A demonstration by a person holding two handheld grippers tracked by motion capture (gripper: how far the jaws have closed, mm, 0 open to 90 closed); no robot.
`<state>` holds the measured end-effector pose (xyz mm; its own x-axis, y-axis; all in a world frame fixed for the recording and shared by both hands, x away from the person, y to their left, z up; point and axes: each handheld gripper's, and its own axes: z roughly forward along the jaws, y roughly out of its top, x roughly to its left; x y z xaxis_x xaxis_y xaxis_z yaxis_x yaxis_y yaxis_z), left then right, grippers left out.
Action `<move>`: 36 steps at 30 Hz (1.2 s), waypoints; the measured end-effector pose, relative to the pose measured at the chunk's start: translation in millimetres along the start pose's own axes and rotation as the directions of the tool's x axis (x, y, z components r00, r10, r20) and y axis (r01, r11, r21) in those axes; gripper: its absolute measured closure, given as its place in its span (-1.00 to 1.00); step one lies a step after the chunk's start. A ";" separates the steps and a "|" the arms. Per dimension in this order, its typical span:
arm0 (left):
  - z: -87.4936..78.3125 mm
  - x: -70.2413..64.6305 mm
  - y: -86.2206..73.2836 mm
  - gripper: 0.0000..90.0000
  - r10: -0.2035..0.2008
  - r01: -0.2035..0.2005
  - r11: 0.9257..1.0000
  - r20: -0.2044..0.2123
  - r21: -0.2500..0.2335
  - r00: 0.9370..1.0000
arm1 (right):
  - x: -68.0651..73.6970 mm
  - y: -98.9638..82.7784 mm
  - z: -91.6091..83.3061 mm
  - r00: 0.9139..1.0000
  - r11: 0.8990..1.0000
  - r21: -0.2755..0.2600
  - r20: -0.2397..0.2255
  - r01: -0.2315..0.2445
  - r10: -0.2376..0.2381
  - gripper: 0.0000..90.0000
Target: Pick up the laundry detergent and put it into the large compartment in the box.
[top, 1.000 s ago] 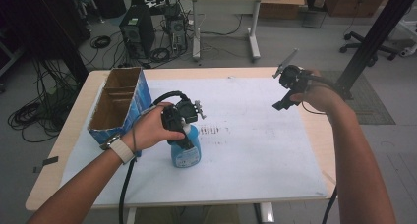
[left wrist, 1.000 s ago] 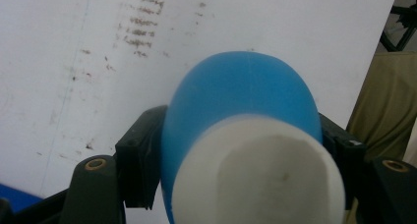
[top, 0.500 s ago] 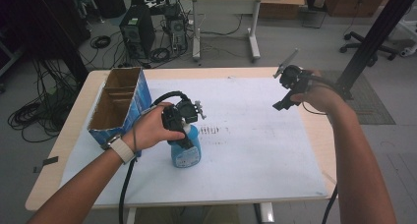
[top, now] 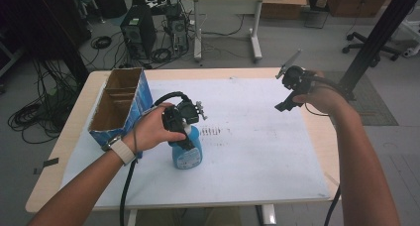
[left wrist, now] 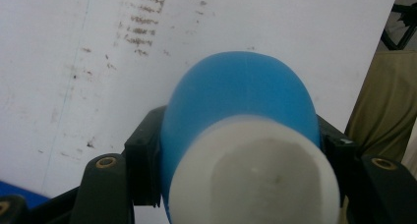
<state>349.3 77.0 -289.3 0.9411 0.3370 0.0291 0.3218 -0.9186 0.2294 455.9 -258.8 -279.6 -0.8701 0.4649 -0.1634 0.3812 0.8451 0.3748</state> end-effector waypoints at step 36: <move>-35.7 -7.5 1.7 -0.17 -0.051 0.050 0.998 -0.029 -0.023 0.998 | 4.6 -2.6 -8.5 1.000 1.000 -0.016 0.011 0.000 0.001 -0.82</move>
<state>339.1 80.3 -254.4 0.9202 0.3887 0.0454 0.3658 -0.8956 0.2532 448.2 -261.0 -273.6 -0.8665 0.4682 -0.1731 0.3765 0.8407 0.3892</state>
